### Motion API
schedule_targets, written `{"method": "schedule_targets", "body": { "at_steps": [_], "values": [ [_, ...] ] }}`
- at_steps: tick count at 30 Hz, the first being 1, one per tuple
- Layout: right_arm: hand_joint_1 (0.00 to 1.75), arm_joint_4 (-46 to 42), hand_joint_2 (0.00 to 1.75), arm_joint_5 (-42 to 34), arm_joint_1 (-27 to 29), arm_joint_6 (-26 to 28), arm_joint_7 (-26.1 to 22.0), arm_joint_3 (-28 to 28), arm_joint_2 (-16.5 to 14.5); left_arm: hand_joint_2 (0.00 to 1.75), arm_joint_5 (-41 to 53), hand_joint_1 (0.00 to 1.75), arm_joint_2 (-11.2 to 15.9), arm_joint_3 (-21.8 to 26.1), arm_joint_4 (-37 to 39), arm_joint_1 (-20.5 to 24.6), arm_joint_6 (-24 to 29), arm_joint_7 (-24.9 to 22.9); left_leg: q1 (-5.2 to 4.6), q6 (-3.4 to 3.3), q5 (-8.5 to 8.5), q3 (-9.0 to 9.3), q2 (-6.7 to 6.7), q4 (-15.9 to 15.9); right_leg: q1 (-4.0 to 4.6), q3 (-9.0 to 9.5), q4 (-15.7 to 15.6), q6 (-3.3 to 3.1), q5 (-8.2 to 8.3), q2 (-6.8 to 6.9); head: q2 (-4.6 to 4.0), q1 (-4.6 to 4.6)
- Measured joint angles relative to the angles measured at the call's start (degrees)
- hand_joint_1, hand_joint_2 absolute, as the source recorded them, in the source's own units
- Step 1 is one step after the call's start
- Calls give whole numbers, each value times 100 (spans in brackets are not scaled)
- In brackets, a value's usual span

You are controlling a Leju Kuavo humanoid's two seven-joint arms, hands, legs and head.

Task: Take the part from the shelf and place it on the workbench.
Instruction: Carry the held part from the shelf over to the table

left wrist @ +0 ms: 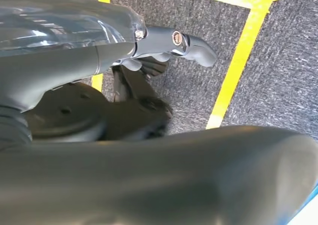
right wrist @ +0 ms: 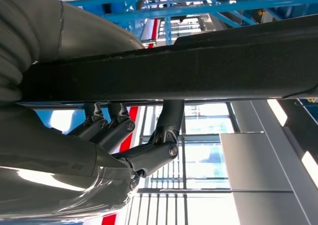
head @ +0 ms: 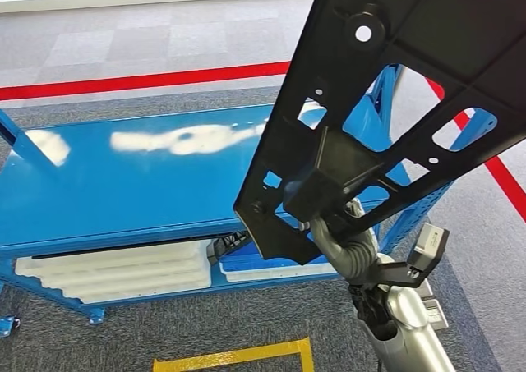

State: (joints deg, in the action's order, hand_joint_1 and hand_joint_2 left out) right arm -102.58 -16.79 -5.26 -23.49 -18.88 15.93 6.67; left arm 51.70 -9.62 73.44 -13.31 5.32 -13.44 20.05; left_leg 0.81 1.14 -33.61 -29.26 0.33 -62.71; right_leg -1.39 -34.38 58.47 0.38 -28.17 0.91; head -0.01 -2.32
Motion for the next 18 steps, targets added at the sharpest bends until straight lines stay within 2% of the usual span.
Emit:
{"method": "schedule_targets", "body": {
  "at_steps": [1,2,4,5,6,7,9,10,11,12,13,14,16,17,18],
  "values": [
    [175,0,175,1,-7,-3,-4,1,1,175,1,0,0,0,0,6,0,1,-7,-21,47,195,-7,329,3,-24,7,34,34,0,1,2],
    [175,0,175,1,-19,-8,-7,1,1,175,2,0,0,0,0,11,0,3,-19,-45,49,299,-14,526,4,-45,11,72,72,0,1,3],
    [175,-2,175,4,-41,-29,-13,4,2,175,12,0,0,1,0,15,0,8,-46,-108,50,288,-19,611,-3,-78,-1,162,162,-3,1,7],
    [175,-2,175,5,-46,-43,-17,7,6,175,24,0,0,1,0,19,-1,12,-47,-155,84,256,-8,624,-12,-104,10,198,151,-10,1,6],
    [175,-3,175,6,-51,-56,-22,10,11,175,38,0,0,2,0,23,-1,15,-45,-209,132,209,3,637,-14,-146,82,219,52,-18,1,12],
    [175,0,175,7,-58,-66,-29,16,18,175,53,0,0,2,0,27,-3,19,-43,-265,194,151,14,649,-14,-213,254,228,-143,-27,1,18],
    [175,13,175,7,-70,-83,-51,28,30,175,79,0,0,2,0,32,-15,23,-59,-335,307,16,29,647,-6,-408,923,222,-689,-37,1,30],
    [175,22,175,8,-71,-91,-66,36,36,175,87,0,0,2,0,31,-22,25,-76,-354,357,-53,33,638,-2,-486,1288,223,-877,-40,0,30],
    [175,30,175,9,-69,-99,-83,40,40,175,93,0,0,2,0,31,-27,28,-93,-365,401,-122,37,624,4,-507,1538,223,-949,-44,1,30],
    [175,34,175,13,-69,-105,-97,45,44,175,95,0,0,2,0,31,-30,32,-108,-369,439,-192,40,602,10,-430,1586,216,-899,-47,0,31],
    [175,36,175,26,-72,-111,-107,49,48,175,96,0,0,2,0,31,-30,37,-121,-369,469,-257,40,574,18,-243,1400,202,-767,-50,0,31],
    [175,36,175,48,-77,-115,-114,52,51,175,97,0,-1,2,0,31,-30,43,-130,-365,490,-314,40,542,30,25,1038,175,-618,-51,1,31],
    [175,34,175,115,-94,-131,-127,64,63,175,102,0,-5,1,0,33,-27,55,-152,-333,524,-408,16,480,57,553,242,113,-479,-75,1,28],
    [175,34,175,153,-98,-143,-142,70,76,175,103,0,-7,1,0,36,-20,60,-159,-305,544,-440,2,458,70,687,3,91,-482,-86,0,27],
    [175,34,175,197,-100,-156,-158,77,93,175,104,0,-9,1,0,39,-10,61,-164,-272,571,-469,-13,445,80,733,-111,75,-506,-93,-1,26]
  ]
}}
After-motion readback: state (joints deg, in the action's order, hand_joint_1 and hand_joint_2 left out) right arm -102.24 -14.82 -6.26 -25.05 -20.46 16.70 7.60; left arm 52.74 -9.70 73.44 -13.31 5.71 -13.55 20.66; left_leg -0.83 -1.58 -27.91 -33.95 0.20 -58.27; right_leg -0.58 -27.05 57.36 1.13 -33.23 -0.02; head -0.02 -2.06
